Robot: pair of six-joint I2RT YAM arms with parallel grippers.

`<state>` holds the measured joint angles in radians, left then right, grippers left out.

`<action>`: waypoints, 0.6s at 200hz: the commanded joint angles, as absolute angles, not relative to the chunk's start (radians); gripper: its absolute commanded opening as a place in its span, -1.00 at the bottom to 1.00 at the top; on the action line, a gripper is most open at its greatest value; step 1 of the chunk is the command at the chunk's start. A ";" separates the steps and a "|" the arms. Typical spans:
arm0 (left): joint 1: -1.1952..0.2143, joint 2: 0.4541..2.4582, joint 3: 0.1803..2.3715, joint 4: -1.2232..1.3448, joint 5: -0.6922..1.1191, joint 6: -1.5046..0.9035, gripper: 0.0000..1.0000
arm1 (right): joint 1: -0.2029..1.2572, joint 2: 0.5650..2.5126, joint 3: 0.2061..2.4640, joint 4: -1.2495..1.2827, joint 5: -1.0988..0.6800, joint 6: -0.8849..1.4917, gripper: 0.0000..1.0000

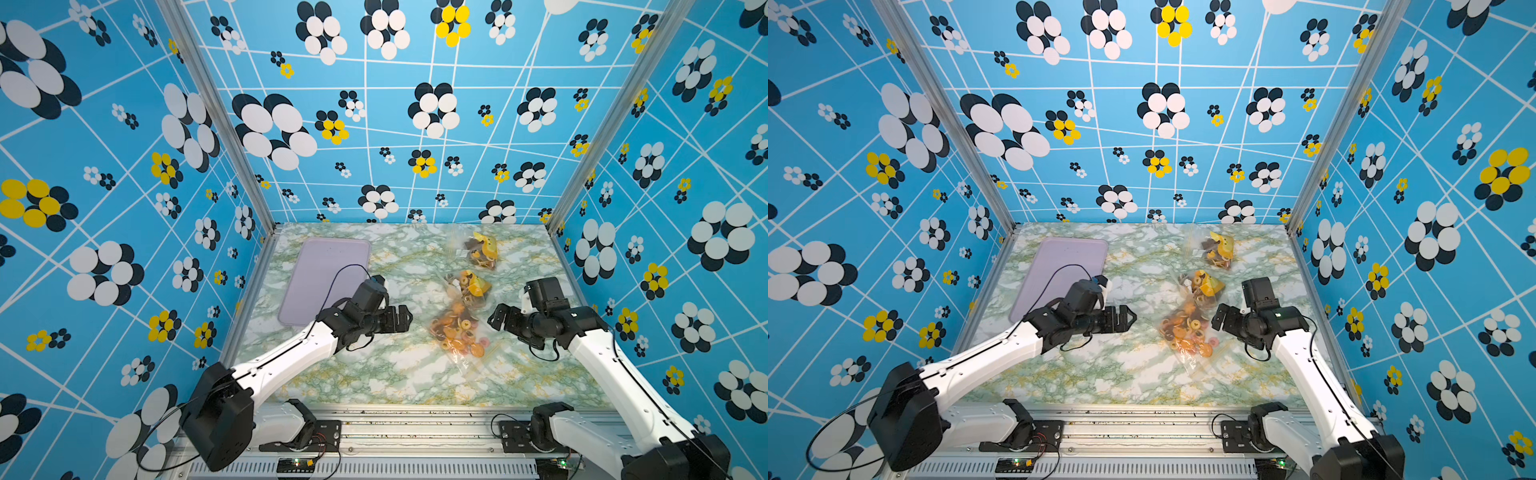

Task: Pour cookies out of the ziploc bag
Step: Adjust the ziploc bag at the center of the board.

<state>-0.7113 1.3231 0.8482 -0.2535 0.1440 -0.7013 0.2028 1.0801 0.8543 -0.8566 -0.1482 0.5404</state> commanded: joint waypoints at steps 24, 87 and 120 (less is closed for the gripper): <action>-0.750 1.417 0.871 -0.113 0.164 -0.782 0.98 | 0.270 1.145 0.761 -0.862 -0.215 0.572 0.92; -0.656 1.431 0.980 -0.247 0.213 -0.689 0.99 | 0.353 1.196 0.620 -0.646 -0.278 0.691 0.53; -0.547 1.373 0.977 -0.297 0.267 -0.662 0.99 | 0.385 1.231 0.590 -0.589 -0.267 0.724 0.50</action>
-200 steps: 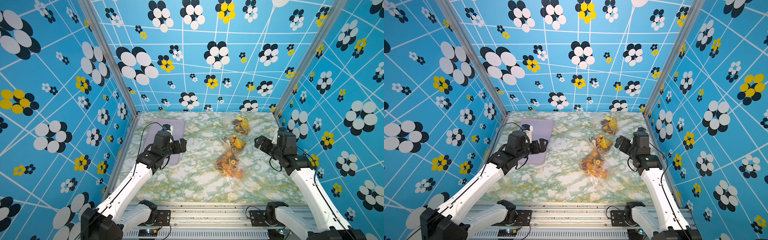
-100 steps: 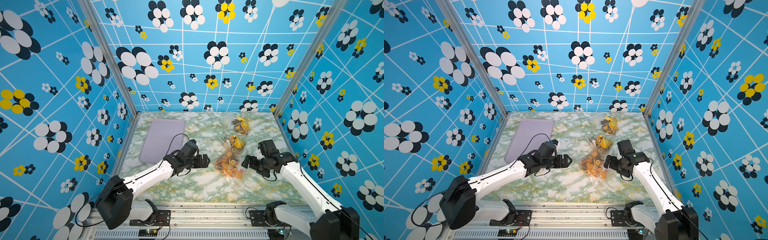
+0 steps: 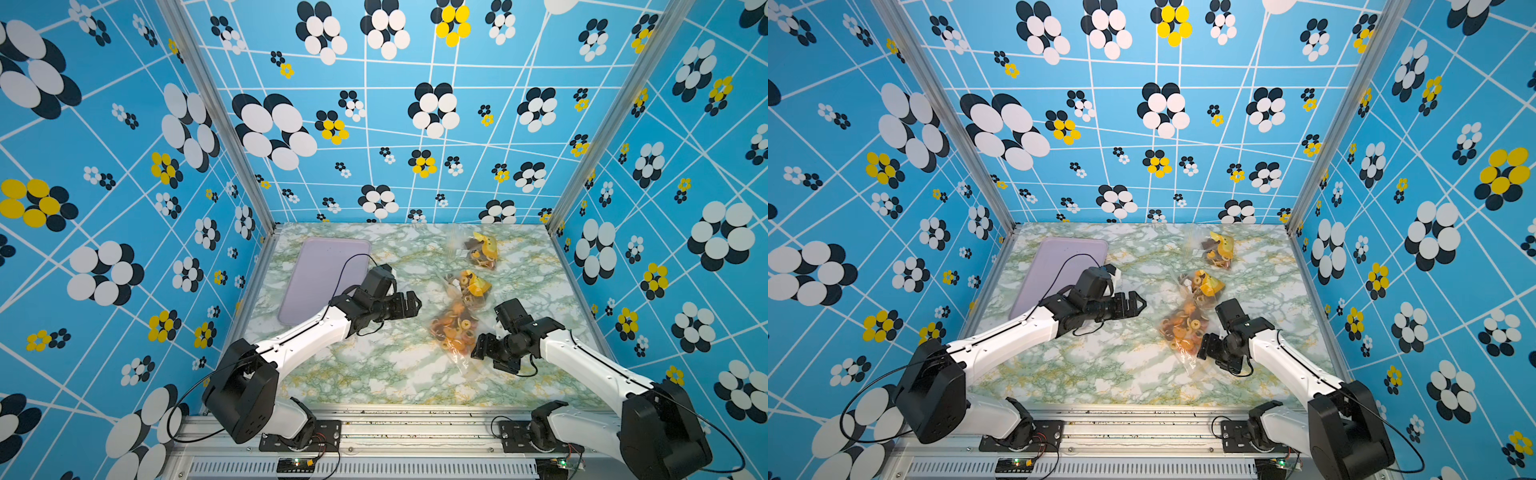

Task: Pour cookies out of the ziploc bag
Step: Adjust the ziploc bag at the center of the board.

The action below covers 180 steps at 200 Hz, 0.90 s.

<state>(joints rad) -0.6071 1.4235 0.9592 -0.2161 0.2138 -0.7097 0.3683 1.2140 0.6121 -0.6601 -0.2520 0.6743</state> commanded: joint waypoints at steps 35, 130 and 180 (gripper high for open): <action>-0.469 1.301 0.956 -0.334 0.275 -0.637 0.99 | 0.388 1.252 0.557 -0.538 -0.271 0.748 0.43; -0.348 1.256 0.958 -0.391 0.315 -0.582 1.00 | 0.426 1.345 0.532 -0.387 -0.346 0.798 -0.15; -0.339 1.246 0.949 -0.400 0.313 -0.580 0.99 | 0.523 1.421 0.601 -0.312 -0.370 0.874 -0.55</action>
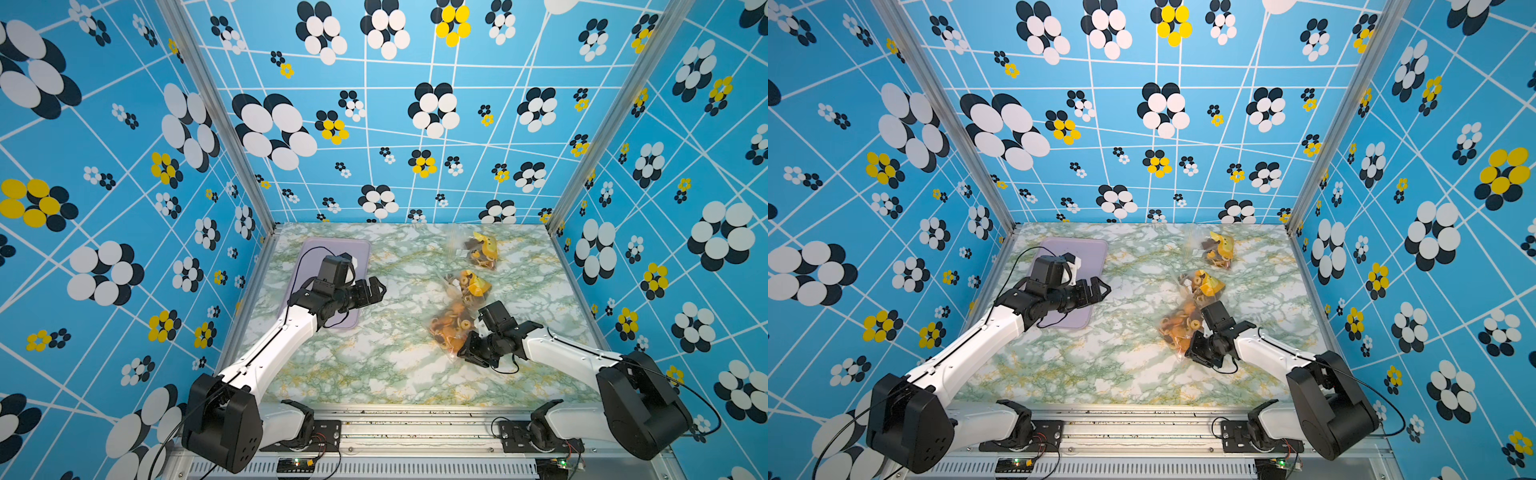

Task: Pour cookies out of the ziploc bag
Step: Adjust the ziploc bag at the center of the board.

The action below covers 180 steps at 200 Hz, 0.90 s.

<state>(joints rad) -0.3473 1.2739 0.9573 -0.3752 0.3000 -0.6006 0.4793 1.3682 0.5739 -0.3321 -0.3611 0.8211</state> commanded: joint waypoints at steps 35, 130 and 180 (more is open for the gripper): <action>-0.332 1.222 0.928 -0.412 0.303 -0.575 0.99 | 0.614 1.470 0.670 -0.263 -0.379 0.945 -0.77; -0.253 1.187 0.894 -0.456 0.305 -0.540 0.99 | 0.713 1.828 1.115 0.043 -0.548 1.197 -0.85; -0.195 1.127 0.859 -0.503 0.316 -0.520 0.99 | 0.716 1.871 1.256 -0.058 -0.613 1.140 0.02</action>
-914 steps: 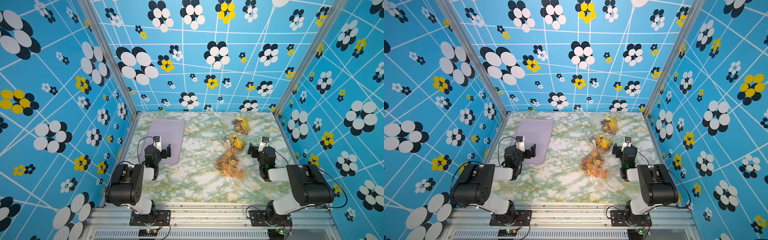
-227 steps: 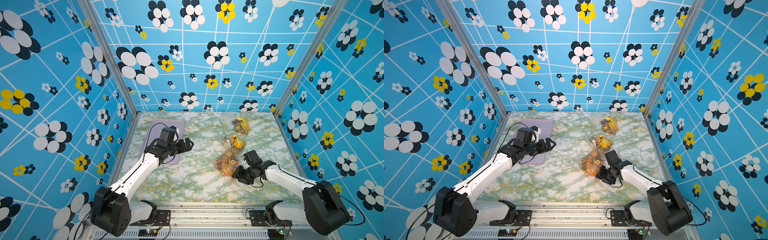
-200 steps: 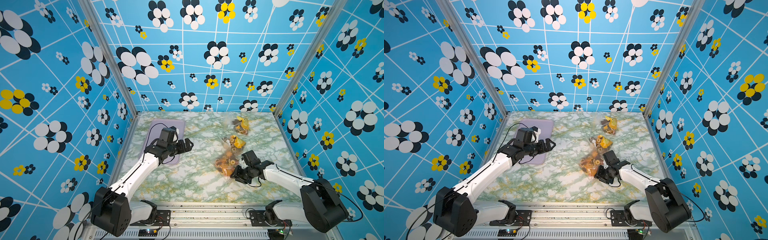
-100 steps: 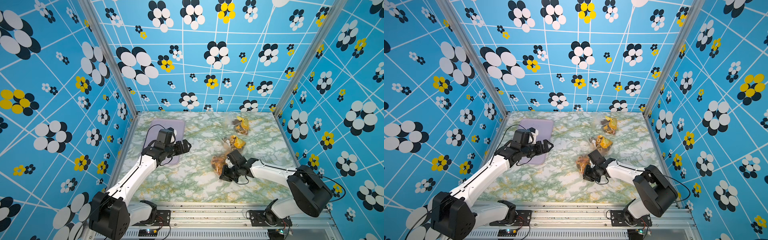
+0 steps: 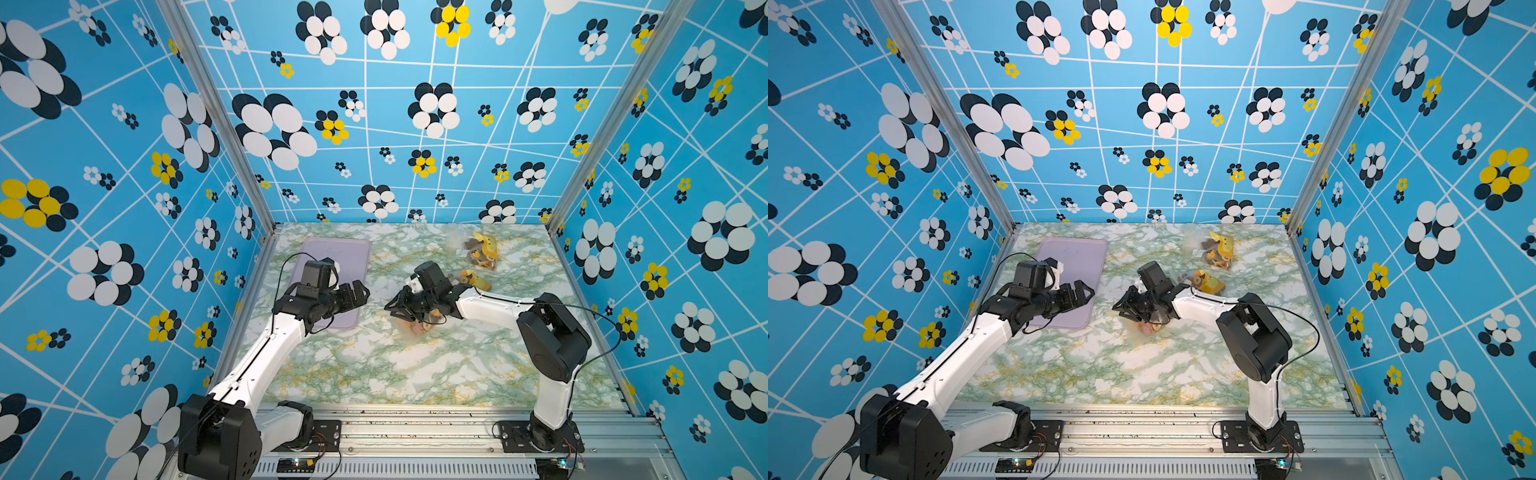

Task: Pour cookies out of the ziploc bag
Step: Adjust the ziploc bag at the center of the board.

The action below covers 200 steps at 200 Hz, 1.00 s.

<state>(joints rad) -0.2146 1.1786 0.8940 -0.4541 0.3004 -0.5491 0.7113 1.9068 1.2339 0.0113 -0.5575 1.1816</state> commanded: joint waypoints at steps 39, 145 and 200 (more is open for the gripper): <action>-0.192 1.107 0.789 -0.485 0.347 -0.547 0.99 | 0.717 1.732 1.211 -0.370 -0.537 0.874 0.47; -0.182 1.154 0.780 -0.523 0.355 -0.559 0.99 | 0.925 1.678 1.299 -0.864 0.137 0.196 0.98; -0.038 1.211 0.812 -0.603 0.416 -0.555 0.99 | 1.036 1.788 1.392 -0.791 0.178 0.152 0.68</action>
<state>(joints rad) -0.1135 1.1976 0.7879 -0.5400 0.3740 -0.5747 1.0069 1.7103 1.3174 -0.7967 0.1284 0.2039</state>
